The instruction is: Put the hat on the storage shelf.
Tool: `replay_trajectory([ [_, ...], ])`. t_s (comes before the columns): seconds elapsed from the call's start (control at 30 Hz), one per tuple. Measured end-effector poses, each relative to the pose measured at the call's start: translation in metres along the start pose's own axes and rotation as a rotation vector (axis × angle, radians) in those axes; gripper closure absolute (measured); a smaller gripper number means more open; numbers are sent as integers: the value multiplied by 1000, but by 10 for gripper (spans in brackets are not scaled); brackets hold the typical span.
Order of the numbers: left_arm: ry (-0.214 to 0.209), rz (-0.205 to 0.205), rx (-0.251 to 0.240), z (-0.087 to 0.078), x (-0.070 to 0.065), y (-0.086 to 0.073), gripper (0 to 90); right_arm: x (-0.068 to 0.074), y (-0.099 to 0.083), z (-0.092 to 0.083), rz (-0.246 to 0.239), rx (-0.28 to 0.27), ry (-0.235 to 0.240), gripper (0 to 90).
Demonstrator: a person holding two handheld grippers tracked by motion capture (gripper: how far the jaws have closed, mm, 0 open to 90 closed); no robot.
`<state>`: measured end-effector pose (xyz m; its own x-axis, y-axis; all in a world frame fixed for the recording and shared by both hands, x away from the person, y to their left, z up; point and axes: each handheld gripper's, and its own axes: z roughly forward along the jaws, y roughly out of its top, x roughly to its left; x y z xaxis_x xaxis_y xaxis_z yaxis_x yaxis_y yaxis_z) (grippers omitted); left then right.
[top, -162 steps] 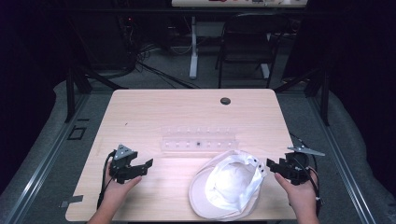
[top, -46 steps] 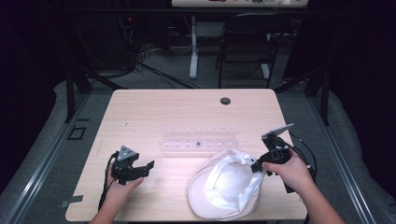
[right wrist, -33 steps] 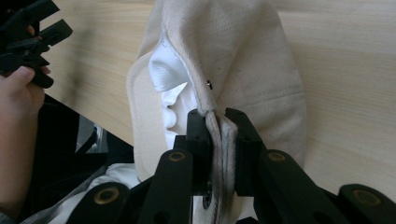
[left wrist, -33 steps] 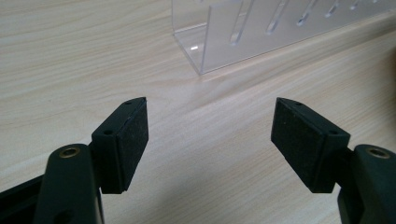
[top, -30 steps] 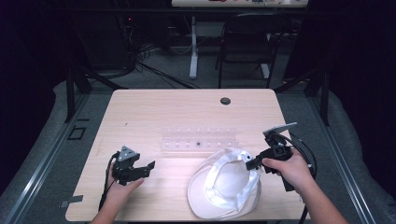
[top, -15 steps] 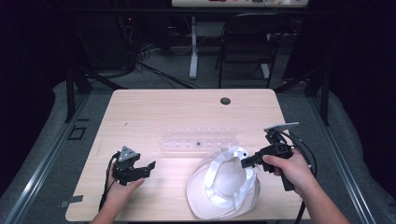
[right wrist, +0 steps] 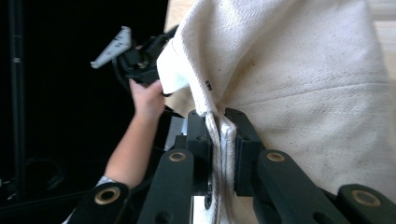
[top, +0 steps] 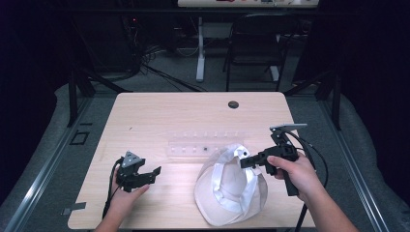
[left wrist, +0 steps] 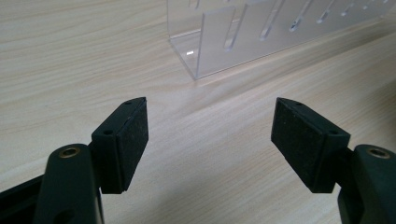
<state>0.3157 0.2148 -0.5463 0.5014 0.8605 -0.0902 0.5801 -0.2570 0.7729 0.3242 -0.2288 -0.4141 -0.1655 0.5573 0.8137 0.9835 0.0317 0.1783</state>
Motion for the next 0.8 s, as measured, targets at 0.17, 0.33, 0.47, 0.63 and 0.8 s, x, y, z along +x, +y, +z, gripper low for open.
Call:
replay_trajectory([
  [0.17, 4, 11, -11, 0, -2, 0, 276, 15, 0, -3, -37, -37, 28, 811],
  [0.33, 6, 16, -50, -4, -3, 1, 291, 25, 4, -11, -50, -77, 56, 812],
  [0.47, -1, 17, -67, -6, -8, 2, 325, 27, 8, -16, -45, -107, 70, 812],
  [0.63, -20, 55, -80, -7, -19, 3, 349, 30, 18, -20, -23, -144, 105, 812],
  [0.8, -29, 88, -85, -5, -30, 4, 349, 39, 27, -19, -19, -164, 131, 813],
])
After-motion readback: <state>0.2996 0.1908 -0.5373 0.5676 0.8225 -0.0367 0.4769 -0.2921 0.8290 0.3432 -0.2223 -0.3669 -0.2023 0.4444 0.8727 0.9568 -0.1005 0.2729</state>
